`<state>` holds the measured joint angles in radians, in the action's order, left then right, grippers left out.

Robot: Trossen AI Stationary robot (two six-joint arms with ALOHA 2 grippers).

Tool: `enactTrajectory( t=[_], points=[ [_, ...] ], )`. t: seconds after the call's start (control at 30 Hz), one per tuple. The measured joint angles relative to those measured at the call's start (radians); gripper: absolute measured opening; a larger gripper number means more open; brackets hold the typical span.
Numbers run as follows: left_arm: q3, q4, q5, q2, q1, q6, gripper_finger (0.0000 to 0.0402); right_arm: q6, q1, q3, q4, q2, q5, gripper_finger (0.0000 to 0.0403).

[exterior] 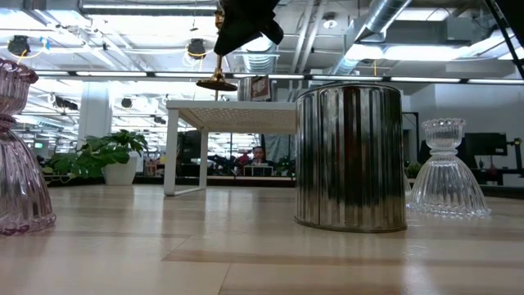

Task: Pick & Place candle stick holders
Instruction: Put the gold candle holder on the shelf

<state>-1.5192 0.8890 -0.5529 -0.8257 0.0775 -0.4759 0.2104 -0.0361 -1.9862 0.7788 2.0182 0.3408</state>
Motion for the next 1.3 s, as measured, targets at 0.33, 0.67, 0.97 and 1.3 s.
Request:
enactTrajectory(
  t=[0.33, 0.67, 0.97, 1.3],
  points=[
    [0.0, 0.0, 0.0, -0.002, 0.0, -0.004, 0.0037, 0.0, -0.004, 0.0, 0.021, 0.0, -0.003, 0.0],
    [0.0, -0.015, 0.007, -0.002, 0.0, -0.004, 0.0037, -0.015, -0.006, 0.011, 0.02, -0.001, 0.0, 0.0],
    [0.0, -0.023, 0.007, -0.002, 0.0, -0.004, 0.0037, -0.029, 0.008, 0.029, 0.024, 0.0, 0.004, 0.0],
    [0.0, -0.031, 0.007, -0.002, 0.0, -0.004, 0.0037, -0.029, 0.026, 0.026, 0.007, 0.024, -0.047, 0.0002]
  ],
)
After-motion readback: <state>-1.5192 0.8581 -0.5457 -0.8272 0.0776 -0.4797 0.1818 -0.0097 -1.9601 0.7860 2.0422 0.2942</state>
